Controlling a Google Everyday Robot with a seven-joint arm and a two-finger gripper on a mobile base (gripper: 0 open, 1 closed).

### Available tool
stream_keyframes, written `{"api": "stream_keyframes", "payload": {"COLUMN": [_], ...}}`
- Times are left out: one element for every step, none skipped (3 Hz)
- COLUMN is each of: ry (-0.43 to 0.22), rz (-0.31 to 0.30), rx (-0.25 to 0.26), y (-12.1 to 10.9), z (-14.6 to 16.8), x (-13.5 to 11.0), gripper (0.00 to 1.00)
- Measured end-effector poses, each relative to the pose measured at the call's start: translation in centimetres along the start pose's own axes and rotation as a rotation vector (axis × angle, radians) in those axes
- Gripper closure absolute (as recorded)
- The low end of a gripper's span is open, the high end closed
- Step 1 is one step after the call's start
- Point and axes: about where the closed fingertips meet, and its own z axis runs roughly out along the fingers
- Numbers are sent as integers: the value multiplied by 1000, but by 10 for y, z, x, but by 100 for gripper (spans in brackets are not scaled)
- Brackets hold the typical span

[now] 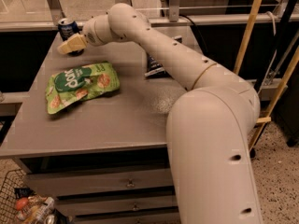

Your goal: Pick pepsi can

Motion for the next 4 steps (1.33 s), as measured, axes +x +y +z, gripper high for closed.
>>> {"api": "stream_keyframes", "payload": {"ry": [-14,-25,-35,-47], "rz": [18,35,45,49], "rx": [0,16,27,27], "y": [-2,-7,-9,-9], "z": [13,20,24,27], "x": [0,2,2,1], "gripper": [0,18,41,64]}}
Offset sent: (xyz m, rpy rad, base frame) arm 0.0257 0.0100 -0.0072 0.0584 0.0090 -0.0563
